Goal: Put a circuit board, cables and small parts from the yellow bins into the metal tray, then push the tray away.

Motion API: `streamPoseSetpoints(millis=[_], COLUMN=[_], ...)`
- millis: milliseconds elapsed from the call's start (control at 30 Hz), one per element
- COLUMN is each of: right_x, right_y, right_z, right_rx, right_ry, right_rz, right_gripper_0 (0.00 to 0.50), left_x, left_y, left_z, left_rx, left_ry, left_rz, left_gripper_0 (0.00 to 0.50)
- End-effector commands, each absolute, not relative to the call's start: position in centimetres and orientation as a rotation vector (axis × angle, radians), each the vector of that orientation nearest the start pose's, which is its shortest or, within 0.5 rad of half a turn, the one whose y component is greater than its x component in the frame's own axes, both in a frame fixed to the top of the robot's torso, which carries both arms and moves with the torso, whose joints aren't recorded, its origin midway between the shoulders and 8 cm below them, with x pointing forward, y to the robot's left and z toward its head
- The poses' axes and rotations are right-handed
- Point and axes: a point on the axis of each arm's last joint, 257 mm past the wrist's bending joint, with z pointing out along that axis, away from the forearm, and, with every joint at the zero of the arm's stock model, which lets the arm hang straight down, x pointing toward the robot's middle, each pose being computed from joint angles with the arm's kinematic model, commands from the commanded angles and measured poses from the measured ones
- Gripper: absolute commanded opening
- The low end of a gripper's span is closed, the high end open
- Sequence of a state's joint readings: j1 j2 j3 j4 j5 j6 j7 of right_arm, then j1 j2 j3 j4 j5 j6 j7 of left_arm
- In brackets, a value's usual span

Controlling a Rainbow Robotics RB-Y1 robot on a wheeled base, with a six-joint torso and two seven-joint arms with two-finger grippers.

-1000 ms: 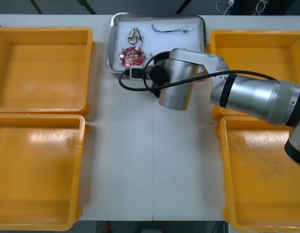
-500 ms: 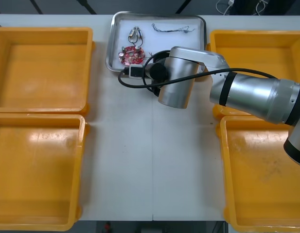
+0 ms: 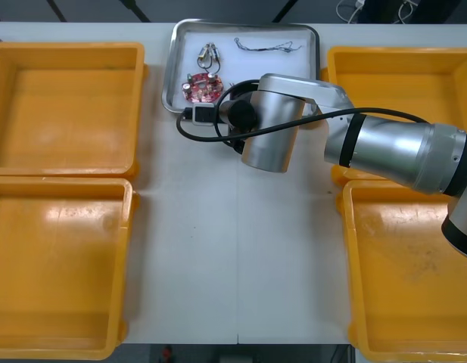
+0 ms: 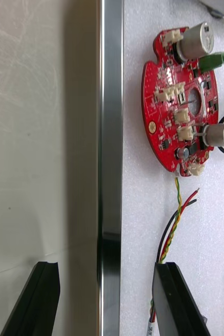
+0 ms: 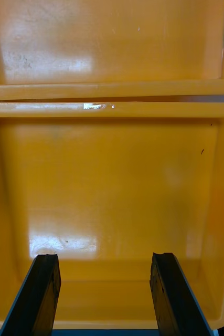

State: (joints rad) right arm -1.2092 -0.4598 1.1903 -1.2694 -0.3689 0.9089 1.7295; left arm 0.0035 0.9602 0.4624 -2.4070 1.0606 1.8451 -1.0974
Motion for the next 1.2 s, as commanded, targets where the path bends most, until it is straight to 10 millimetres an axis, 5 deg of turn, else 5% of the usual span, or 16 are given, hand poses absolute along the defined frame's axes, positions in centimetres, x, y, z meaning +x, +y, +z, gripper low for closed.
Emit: streamPoseSetpoints(millis=[33, 333, 567, 867, 1200], right_x=[61.2, 58.1, 54.4, 50.3, 46.6], right_y=[2.6, 1.5, -2.0, -10.0, -20.9], right_z=[-14.6, -10.2, -8.0, -7.3, -7.1], right_rx=[-1.619, -1.600, -1.558, -1.378, -0.966], right_ry=[1.477, 1.534, 1.755, 2.086, 2.462], right_rz=[-0.693, -0.724, -0.607, -0.441, -0.267], right_gripper_0=[0.500, 0.500, 0.500, 0.500, 0.500], left_x=[33.2, 33.2, 33.2, 33.2, 33.2], left_y=[36.6, 36.6, 36.6, 36.6, 36.6], left_z=[-12.4, -12.4, -12.4, -12.4, -12.4], left_rx=[0.060, 0.060, 0.060, 0.060, 0.060], left_ry=[2.596, 2.596, 2.596, 2.596, 2.596], left_rz=[0.042, 0.042, 0.042, 0.042, 0.042], left_gripper_0=[0.500, 0.500, 0.500, 0.500, 0.500])
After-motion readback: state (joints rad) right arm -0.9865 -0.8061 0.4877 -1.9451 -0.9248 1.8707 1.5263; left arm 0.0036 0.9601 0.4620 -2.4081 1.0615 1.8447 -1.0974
